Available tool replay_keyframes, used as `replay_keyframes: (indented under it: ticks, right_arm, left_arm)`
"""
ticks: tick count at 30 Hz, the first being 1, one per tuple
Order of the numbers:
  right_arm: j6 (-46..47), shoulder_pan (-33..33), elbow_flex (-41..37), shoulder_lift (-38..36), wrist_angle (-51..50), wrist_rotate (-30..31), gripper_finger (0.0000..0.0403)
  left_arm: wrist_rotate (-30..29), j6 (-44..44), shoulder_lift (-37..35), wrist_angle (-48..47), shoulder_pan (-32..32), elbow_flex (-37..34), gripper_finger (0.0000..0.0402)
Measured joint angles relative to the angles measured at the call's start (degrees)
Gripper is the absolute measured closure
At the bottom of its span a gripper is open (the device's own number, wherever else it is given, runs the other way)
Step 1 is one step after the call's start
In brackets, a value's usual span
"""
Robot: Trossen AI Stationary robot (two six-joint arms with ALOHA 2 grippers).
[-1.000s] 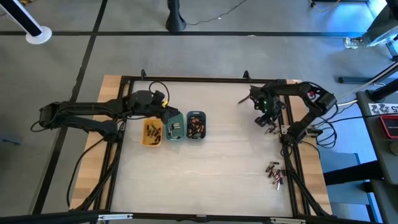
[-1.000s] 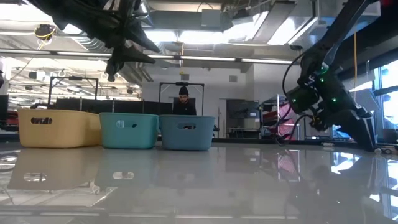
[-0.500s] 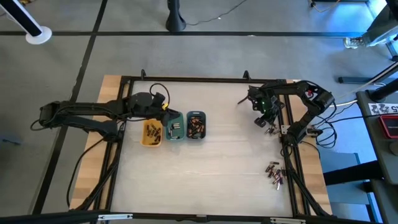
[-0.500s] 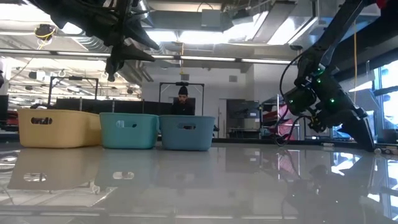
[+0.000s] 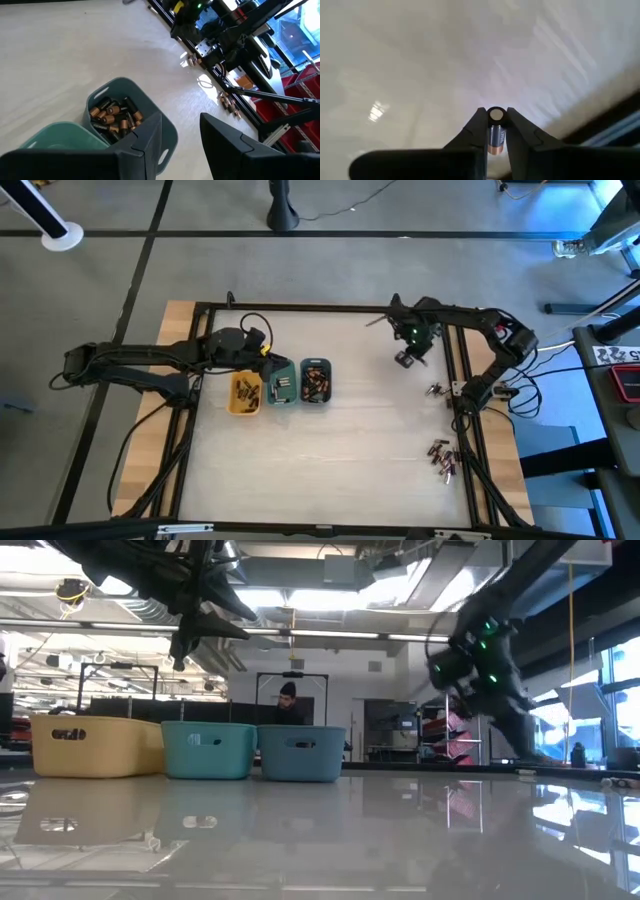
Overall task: Sort batteries
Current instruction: Put the large black battery into the blue bin
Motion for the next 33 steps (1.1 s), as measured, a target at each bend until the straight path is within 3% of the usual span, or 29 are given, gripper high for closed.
replay_keyframes:
  ticks: [8,16,20,26,33]
  right_arm:
    - [5.2,11.9,14.4,-1.6,5.7,-12.0,0.0363]
    - [13.7,25.5,17.7,0.5,36.6,-16.9,0.0363]
    - [18.0,27.8,17.7,5.8,44.4,-17.9,0.0363]
    - [21.8,28.8,17.5,11.8,45.4,-19.8,0.0361]
    - [23.1,29.8,17.6,12.9,43.3,-19.0,0.0327]
  left_arm:
    - [0.2,-0.4,0.0,0.0,0.0,0.0,0.0276]
    - [0.2,0.0,0.0,-0.3,0.0,0.0,0.0276]
    - [0.2,0.0,0.0,-0.3,0.0,0.0,0.0276]
    - [0.3,0.0,0.0,-0.3,0.0,0.0,0.0276]
    - [0.5,0.3,0.0,-0.4,-0.4,0.0,0.0276]
